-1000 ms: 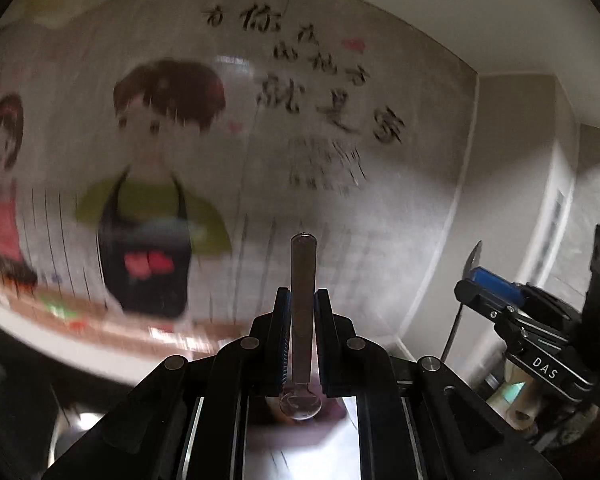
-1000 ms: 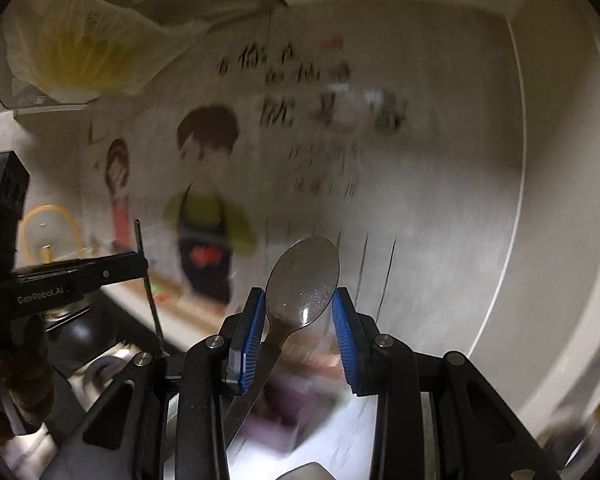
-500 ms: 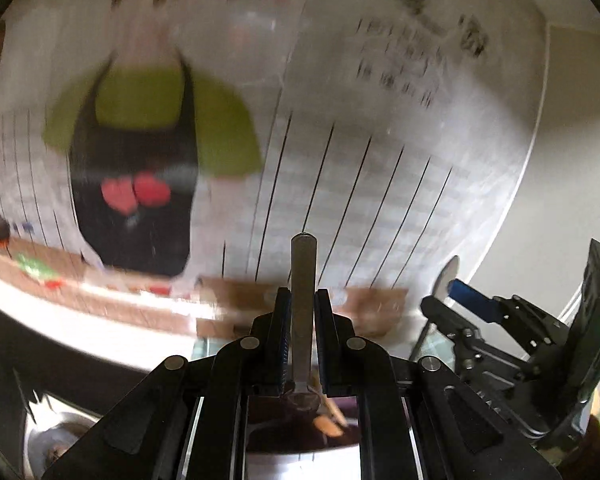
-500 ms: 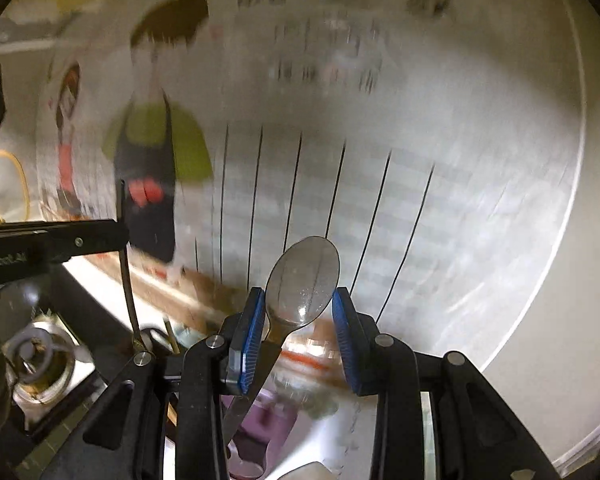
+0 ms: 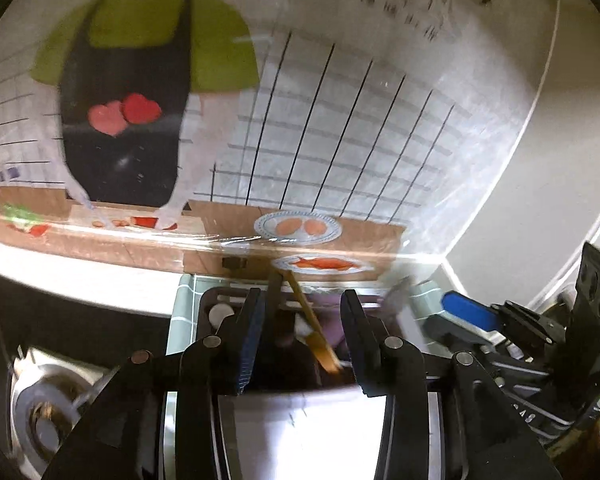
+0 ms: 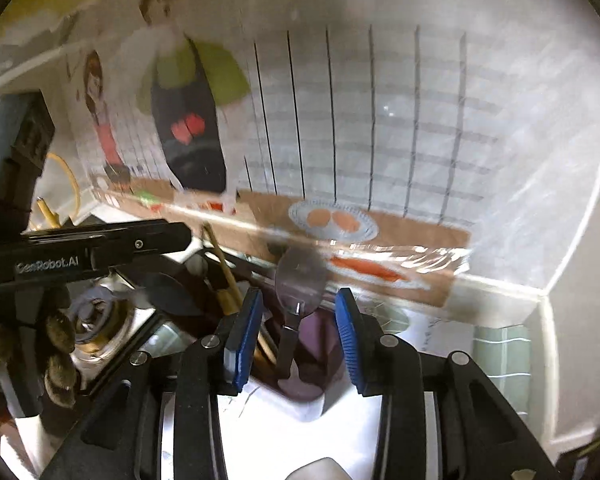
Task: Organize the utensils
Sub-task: 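Lift the black spatula into the holder with the left tool while the right drops the clear spoon in, then grasp the small metal spoon on the mat with the right tool and lift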
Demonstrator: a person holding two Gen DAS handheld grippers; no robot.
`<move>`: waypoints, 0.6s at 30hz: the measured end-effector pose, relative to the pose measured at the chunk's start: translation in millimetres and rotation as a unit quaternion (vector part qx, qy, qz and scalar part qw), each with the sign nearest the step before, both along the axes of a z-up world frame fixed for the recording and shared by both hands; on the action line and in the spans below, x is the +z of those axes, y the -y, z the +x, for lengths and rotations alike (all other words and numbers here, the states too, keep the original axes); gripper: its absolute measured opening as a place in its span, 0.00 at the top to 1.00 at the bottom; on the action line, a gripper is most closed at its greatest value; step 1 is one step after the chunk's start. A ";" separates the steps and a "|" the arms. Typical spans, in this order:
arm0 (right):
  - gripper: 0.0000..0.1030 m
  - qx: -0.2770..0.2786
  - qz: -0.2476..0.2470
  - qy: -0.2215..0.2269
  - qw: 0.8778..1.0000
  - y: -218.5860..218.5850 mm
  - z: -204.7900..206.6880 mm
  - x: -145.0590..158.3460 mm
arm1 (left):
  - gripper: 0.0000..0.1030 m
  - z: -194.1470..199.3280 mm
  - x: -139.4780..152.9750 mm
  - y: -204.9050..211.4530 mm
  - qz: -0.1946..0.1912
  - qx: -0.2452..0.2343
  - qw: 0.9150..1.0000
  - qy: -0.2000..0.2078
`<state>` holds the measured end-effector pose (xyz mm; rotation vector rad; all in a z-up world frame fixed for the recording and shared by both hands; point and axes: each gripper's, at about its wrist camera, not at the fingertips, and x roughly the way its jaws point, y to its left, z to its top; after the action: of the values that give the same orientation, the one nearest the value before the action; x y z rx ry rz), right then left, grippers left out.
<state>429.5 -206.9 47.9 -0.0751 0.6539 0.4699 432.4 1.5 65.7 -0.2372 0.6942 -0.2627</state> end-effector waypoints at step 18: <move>0.64 0.167 -0.078 -0.154 0.971 -24.0 -130.9 -91.6 | 0.57 -198.1 -107.7 -30.5 0.036 0.039 0.988 -0.145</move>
<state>298.6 -182.9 -43.8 -0.2683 0.9904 0.7643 234.3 32.0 -41.9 -0.2351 0.9778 -0.1284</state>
